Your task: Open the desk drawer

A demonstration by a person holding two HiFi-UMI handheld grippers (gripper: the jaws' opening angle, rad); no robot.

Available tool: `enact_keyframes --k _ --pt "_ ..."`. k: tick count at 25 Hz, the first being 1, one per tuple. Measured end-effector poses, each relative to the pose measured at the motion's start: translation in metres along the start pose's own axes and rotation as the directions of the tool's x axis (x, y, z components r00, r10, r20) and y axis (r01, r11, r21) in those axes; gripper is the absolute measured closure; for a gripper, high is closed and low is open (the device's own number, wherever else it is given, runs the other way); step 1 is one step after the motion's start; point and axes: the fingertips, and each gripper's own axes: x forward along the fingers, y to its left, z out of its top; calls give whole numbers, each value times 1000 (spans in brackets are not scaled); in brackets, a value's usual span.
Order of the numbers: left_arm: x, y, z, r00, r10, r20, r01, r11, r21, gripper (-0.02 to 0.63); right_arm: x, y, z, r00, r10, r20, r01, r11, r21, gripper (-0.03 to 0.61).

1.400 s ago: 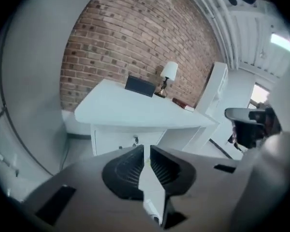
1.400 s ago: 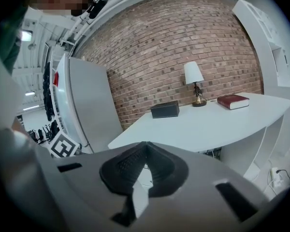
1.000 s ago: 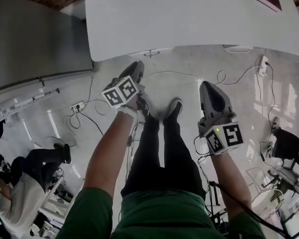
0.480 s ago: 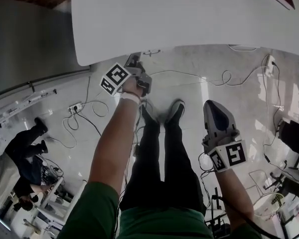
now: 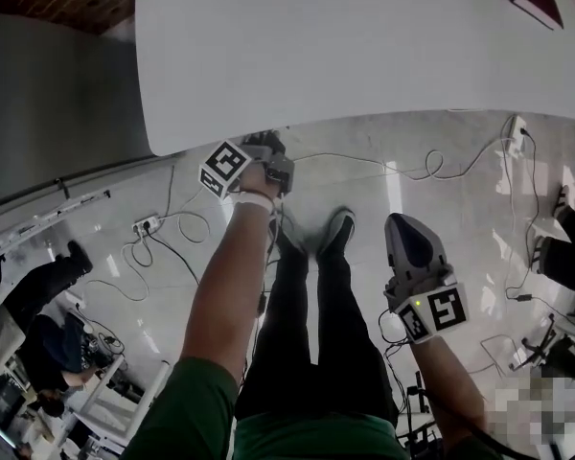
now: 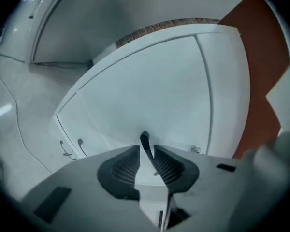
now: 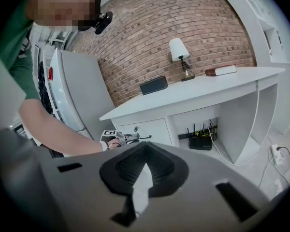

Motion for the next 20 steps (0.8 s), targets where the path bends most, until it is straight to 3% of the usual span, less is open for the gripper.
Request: enact_keyframes --k 5,13,20 --pt "2 -5 -1 998 -45 44 47 998 -49 558 12 1 4 1000 -6 16 6 1000 2 577" --pt "-7 -7 1 988 -43 149 64 988 -141 582 34 13 14 999 3 39 -3 1000 -12 577" --pt "-26 -2 -12 983 -46 176 82 975 -204 588 47 20 26 998 6 68 -7 1000 9 577"
